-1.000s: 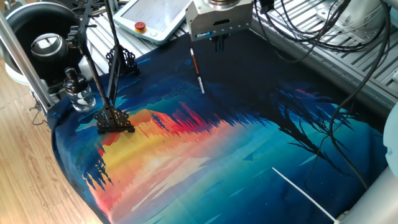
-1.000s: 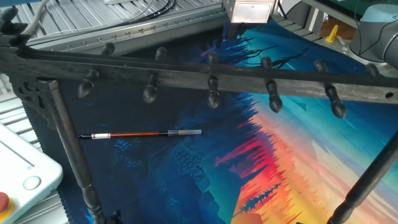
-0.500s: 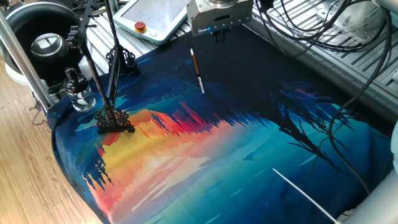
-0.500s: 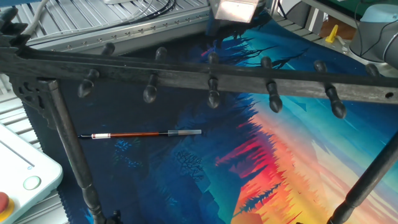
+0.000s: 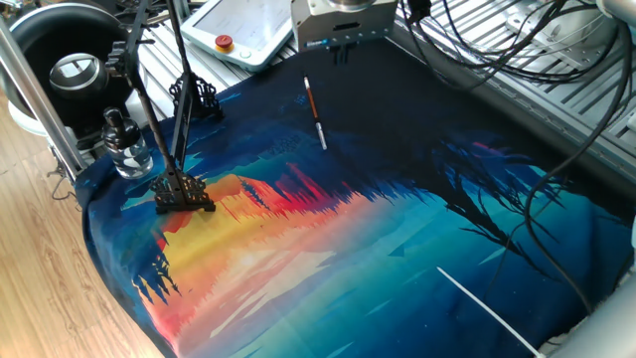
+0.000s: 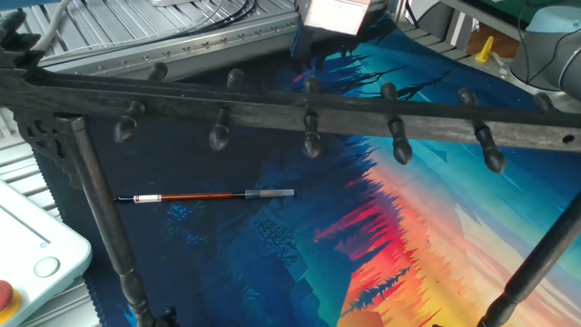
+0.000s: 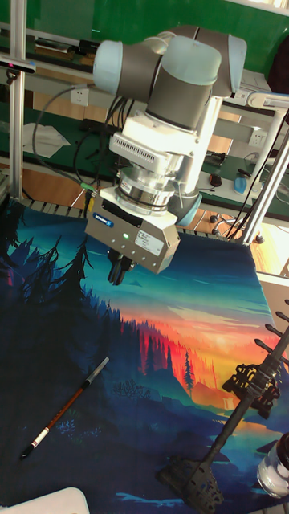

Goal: Place the brush on the pen rack

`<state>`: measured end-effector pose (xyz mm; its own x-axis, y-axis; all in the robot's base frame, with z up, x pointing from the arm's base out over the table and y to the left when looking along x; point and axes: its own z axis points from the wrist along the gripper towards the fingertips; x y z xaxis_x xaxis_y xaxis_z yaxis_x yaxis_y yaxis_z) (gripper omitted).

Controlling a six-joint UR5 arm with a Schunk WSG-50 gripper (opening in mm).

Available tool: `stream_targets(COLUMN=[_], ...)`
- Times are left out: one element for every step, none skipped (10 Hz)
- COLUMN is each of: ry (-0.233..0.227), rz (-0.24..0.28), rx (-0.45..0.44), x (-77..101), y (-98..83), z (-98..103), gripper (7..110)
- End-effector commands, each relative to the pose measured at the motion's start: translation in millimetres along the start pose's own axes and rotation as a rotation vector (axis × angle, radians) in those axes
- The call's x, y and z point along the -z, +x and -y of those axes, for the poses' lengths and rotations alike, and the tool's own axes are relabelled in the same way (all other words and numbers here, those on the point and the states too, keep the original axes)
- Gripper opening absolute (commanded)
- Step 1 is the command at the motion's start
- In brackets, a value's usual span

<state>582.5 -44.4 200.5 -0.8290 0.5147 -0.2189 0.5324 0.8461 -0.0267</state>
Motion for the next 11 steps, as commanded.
stream_targets(ry=[-0.056, -0.125, -0.106, -0.079, -0.068, -0.059, -0.079, -0.088, -0.087, -0.115, -0.115], rz=[0.005, -0.037, -0.028, -0.037, -0.048, -0.057, -0.037, -0.02, -0.007, 0.029, 0.062], rx=[-0.043, -0.015, -0.004, -0.007, -0.004, -0.002, -0.019, -0.033, -0.012, 0.016, -0.01], x=[1.4, 3.1, -8.1, -21.4, -35.6, -54.4, -69.7, -82.5, -97.1, -112.8, -120.3], y=[-2.0, 8.4, -2.4, -9.8, -16.2, -24.1, -35.8, -45.3, -53.7, -68.0, -80.5], z=[-13.0, -30.4, -19.6, -10.8, -8.9, -7.5, -12.8, -15.8, -14.1, -17.3, -17.3], gripper=[7, 7, 7, 7, 7, 7, 7, 7, 7, 7, 22])
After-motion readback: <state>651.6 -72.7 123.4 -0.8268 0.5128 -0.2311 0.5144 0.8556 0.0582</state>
